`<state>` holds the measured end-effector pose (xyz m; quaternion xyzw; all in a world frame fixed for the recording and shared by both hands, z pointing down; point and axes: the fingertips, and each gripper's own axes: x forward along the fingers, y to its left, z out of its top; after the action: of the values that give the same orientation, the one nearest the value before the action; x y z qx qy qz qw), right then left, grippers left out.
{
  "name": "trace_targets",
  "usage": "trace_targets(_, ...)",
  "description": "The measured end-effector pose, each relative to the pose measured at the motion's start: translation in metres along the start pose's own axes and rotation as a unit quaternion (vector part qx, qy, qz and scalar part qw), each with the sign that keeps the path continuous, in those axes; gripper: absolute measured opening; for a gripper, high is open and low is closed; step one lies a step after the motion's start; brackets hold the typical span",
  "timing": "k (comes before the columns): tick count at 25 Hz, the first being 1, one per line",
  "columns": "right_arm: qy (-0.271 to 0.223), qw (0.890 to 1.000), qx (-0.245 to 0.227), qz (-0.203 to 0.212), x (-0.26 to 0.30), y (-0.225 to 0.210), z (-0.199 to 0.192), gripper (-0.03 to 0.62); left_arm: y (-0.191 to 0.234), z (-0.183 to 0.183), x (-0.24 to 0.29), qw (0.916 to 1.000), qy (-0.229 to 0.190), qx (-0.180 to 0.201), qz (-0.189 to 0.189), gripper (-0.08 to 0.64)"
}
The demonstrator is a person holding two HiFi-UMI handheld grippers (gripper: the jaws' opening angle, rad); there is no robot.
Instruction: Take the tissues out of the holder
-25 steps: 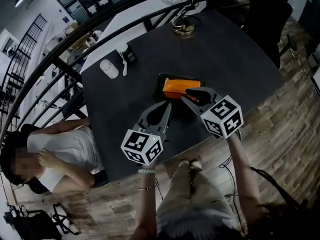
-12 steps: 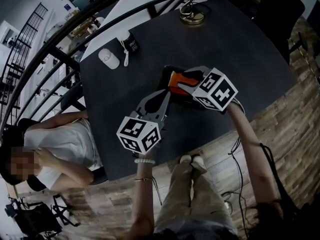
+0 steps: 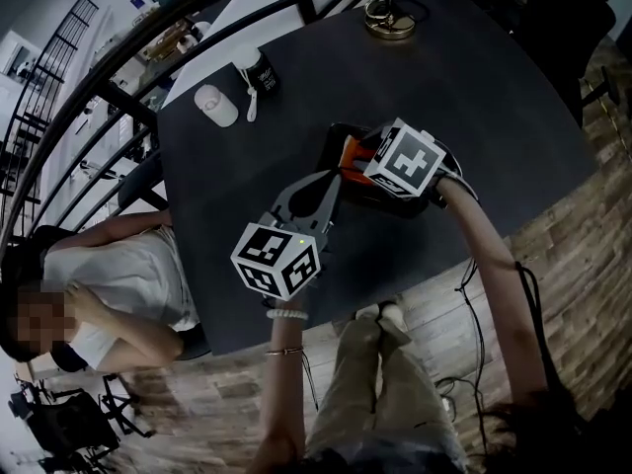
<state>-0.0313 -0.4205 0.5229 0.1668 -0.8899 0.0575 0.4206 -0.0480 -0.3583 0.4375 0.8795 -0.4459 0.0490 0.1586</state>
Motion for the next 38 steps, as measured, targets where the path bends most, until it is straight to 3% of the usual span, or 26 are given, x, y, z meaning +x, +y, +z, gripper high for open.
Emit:
trace_targets(5,0.016,1.000,-0.012,0.014,0.001,0.005,-0.001,0.121,-0.003,-0.003,0.004,1.0000,0.002,-0.004,0.000,0.008)
trace_targets(9,0.022,0.999,-0.022,0.017,0.004,0.007,0.001,0.036,0.000,-0.005,0.005,1.0000,0.003,-0.006,0.003,0.008)
trace_targets(12,0.018,0.999,-0.035,0.009,0.001,0.008,0.001,0.015,-0.003,-0.002,0.003,1.0000,0.000,-0.005,0.004,0.008)
trace_targets(20,-0.062,0.998,0.013,-0.026,-0.023,-0.005,0.006,0.012,0.001,0.009,-0.009,0.9998,-0.012,0.002,0.014,0.008)
trace_targets(27,-0.191,0.975,0.103,-0.042,-0.074,-0.011,0.024,0.012,-0.007,0.023,-0.019,0.9994,-0.026,0.006,0.020,0.008)
trace_targets(38,-0.300,0.944,0.095,-0.095,-0.162,0.005,0.055,0.012,-0.031,0.053,-0.047,0.9973,-0.062,0.032,0.023,0.008)
